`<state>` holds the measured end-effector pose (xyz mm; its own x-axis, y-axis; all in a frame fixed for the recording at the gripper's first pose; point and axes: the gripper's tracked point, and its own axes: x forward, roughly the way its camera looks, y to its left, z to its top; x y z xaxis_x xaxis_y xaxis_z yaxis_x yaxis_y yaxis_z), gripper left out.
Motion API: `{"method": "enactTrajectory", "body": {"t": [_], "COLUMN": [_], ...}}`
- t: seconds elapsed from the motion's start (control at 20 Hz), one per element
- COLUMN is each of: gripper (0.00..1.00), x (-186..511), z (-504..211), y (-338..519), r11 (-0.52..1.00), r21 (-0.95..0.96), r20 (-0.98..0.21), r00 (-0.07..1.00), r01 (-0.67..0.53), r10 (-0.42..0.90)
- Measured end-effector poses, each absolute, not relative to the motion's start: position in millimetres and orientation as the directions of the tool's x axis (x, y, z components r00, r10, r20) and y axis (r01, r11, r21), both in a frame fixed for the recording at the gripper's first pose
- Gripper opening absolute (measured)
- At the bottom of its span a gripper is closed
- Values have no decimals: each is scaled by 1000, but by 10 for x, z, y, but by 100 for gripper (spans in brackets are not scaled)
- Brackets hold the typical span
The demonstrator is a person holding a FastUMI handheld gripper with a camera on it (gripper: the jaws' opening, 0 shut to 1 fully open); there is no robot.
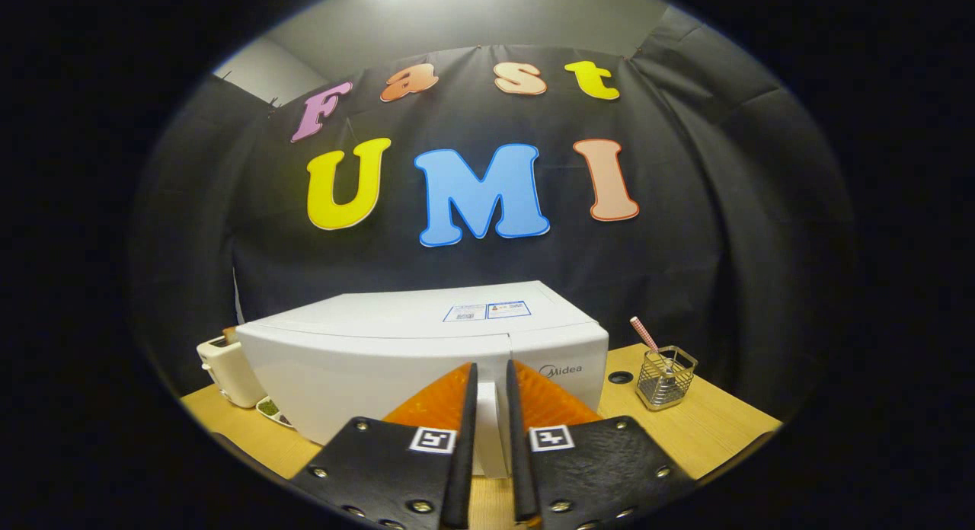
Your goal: Open the microwave, put the food inside, and close the microwave door.
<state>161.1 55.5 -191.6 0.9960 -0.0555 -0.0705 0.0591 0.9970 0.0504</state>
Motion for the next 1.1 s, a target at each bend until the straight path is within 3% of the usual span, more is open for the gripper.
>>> {"method": "enactTrajectory", "body": {"t": [0.05, 0.1, 0.15, 0.2, 0.75, 0.9, 1.1], "gripper": [34, 58, 74, 97, 97, 97, 97], "x": [1569, 1472, 1382, 1240, 381, 157, 88], "z": [-1823, -1675, -1515, -1279, 321, 367, -104], "y": [542, 527, 473, 415, 167, -19, -304], "r11": [997, 998, 997, 997, 997, 996, 995], "r21": [60, 55, 40, 15, -10, -20, -30], "r20": [-70, -56, -36, -5, 141, 169, 131], "r00": [997, 998, 998, 997, 987, 982, 987], "r01": [48, 43, 60, 76, 74, 88, 94], "r10": [-44, -40, -58, -76, -72, -83, -90]}}
